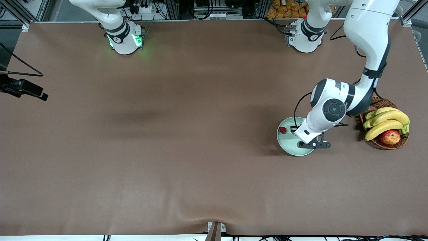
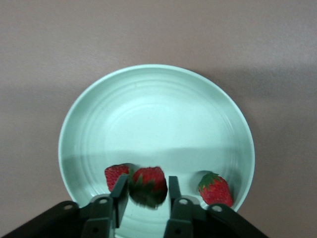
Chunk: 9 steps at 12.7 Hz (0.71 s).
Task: Collect all strawberries into plate
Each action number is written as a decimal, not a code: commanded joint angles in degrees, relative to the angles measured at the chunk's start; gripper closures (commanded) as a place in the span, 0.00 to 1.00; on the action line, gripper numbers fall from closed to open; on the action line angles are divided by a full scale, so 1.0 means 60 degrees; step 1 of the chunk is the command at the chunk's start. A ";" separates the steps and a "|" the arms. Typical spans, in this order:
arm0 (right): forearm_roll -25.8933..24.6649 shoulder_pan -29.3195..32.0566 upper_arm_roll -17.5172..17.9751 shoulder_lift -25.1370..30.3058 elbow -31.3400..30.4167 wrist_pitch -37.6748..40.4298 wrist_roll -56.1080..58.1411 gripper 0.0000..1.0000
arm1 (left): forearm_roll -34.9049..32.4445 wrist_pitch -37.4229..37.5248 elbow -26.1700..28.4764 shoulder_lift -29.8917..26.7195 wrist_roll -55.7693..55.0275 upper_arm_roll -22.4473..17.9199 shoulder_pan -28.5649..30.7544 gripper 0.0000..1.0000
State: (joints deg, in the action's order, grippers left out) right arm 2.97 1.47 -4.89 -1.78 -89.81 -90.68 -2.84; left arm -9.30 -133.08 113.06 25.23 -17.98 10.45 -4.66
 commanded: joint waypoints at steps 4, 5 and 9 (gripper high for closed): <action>-0.1047 0.0003 0.0053 0.0253 -0.0003 -0.0019 -0.0070 0.00 | 0.0114 0.1402 -0.1100 -0.0717 0.0038 0.0031 0.0483 0.00; -0.1298 -0.0011 0.0068 0.0238 -0.0002 0.0040 0.0105 0.00 | 0.0114 0.2163 -0.1699 -0.0908 0.0038 0.0002 0.0527 0.00; -0.0073 -0.0128 0.0083 0.0209 -0.0047 0.0699 0.0106 0.00 | 0.0143 0.5051 -0.3737 -0.2152 0.0053 0.0002 0.0921 0.00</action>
State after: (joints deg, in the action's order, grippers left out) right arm -0.31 1.25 -4.48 -1.33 -89.64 -87.15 -2.40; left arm -9.29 -109.13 94.66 16.04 -18.01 10.19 -0.67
